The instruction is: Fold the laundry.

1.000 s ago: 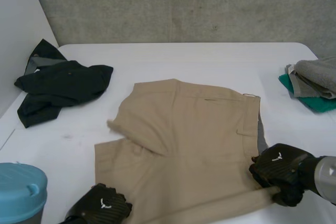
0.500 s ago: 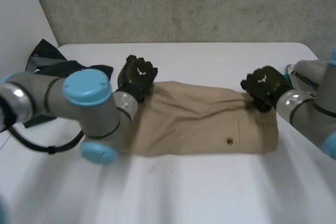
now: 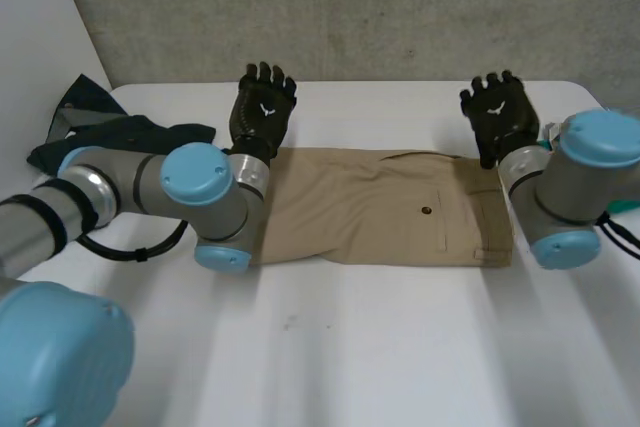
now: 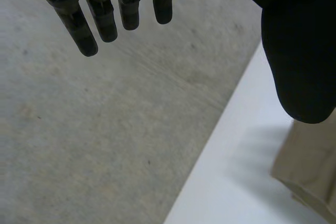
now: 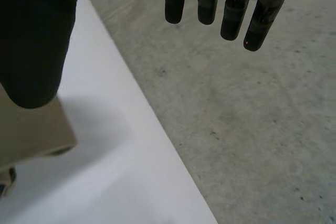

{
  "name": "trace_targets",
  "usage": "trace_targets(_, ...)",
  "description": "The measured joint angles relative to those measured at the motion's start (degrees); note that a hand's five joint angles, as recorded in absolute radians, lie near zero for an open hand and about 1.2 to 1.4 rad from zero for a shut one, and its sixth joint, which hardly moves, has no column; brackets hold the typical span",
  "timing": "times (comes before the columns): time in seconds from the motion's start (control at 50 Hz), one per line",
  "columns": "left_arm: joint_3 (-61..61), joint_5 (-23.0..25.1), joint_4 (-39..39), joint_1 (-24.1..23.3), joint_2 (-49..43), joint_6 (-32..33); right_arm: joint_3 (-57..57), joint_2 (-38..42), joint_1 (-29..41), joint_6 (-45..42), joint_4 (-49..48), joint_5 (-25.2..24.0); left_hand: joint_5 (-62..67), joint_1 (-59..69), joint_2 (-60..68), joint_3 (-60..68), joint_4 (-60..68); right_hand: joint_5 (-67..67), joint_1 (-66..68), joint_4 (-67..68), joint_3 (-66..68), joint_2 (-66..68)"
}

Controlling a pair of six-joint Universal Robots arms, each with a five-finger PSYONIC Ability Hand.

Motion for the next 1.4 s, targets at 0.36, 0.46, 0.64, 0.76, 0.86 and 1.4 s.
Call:
trace_targets(0.36,-32.8,-0.5,1.0,-1.3,26.5,-10.8,19.1,-18.9,-5.9,16.4,30.1,-6.2,0.0,0.0,0.0,0.0,0.0,6.5,5.9,7.2,8.4,7.4)
trace_targets(0.46,-36.5,-0.4,1.0,-1.3,27.8,-12.3,21.4,-17.1,-6.8,16.5,26.3,-8.6,0.0,0.0,0.0,0.0,0.0,9.2,8.4,10.0,11.1,10.3)
trace_targets(0.64,-38.0,-0.5,0.9,-1.4,27.5,-12.5,21.4,-13.2,-7.7,16.2,19.2,-9.3,0.0,0.0,0.0,0.0,0.0,50.2,40.5,54.2,54.7,54.6)
trace_targets(0.76,-38.3,-0.5,0.9,-1.6,28.3,-12.4,21.4,-13.1,-9.1,16.0,18.7,-10.3,0.0,0.0,0.0,0.0,0.0,50.0,40.5,54.2,54.5,54.3)
trace_targets(0.86,-38.4,-0.5,0.8,-1.8,28.6,-12.4,22.2,-13.3,-9.4,16.0,19.4,-11.3,0.0,0.0,0.0,0.0,0.0,17.6,15.0,18.2,19.1,18.3)
trace_targets(1.4,-40.0,-0.4,0.5,-1.8,28.3,-12.5,20.3,-8.9,-9.1,15.8,14.2,-12.0,0.0,0.0,0.0,0.0,0.0,46.2,39.1,52.3,52.9,53.0)
